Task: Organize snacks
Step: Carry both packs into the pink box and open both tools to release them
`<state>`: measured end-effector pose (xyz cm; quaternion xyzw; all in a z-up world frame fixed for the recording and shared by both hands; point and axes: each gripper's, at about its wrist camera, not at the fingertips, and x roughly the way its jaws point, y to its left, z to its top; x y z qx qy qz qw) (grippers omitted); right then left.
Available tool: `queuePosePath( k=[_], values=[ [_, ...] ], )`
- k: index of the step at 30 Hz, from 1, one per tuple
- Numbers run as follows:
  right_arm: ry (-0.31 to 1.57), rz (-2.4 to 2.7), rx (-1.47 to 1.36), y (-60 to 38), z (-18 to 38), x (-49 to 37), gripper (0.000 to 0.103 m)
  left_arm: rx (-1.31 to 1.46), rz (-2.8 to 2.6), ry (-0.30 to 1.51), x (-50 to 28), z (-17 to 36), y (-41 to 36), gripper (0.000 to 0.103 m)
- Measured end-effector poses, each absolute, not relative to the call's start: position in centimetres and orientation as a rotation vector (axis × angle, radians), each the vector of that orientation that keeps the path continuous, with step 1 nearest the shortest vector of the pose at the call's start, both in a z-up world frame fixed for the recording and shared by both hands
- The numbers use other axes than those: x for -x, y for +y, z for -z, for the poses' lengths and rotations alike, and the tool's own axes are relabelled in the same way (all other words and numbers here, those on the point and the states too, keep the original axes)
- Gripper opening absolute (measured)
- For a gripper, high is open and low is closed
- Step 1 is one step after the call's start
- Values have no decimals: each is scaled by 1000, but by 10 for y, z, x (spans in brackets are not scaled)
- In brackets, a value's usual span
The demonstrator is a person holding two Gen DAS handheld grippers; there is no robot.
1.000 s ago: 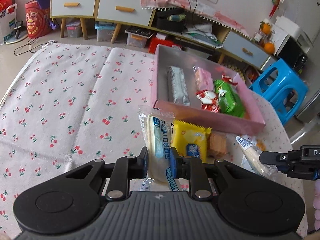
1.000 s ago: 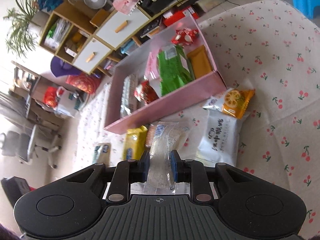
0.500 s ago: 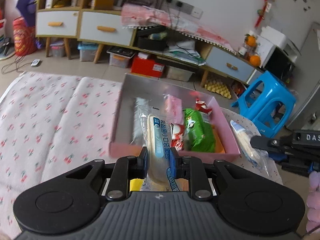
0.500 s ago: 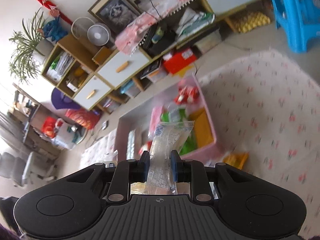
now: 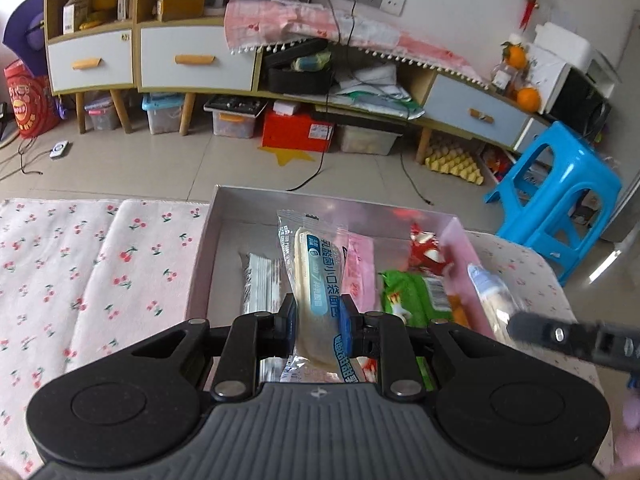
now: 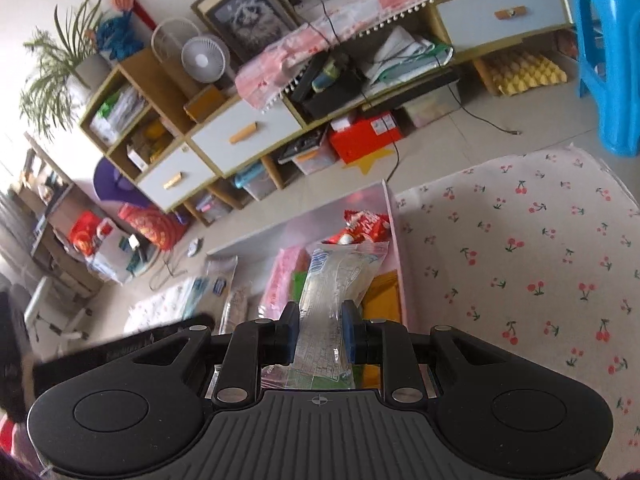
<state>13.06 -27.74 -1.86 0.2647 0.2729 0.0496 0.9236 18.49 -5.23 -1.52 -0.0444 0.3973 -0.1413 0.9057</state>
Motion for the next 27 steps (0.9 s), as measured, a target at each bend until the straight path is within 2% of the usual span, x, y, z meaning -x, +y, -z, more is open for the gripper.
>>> queuePosePath(
  k=[21,23,27],
  values=[
    [581,-91,-472,-284,35,-154,21,41,233,854,-211,38,-52,20],
    [580,-98,-462,-282,33,-154,26,43,239,850,-208,37,-51,20],
    [571,-103,-447,-277,25,-149,26,60,251,827,-202,30,-52,32]
  ],
)
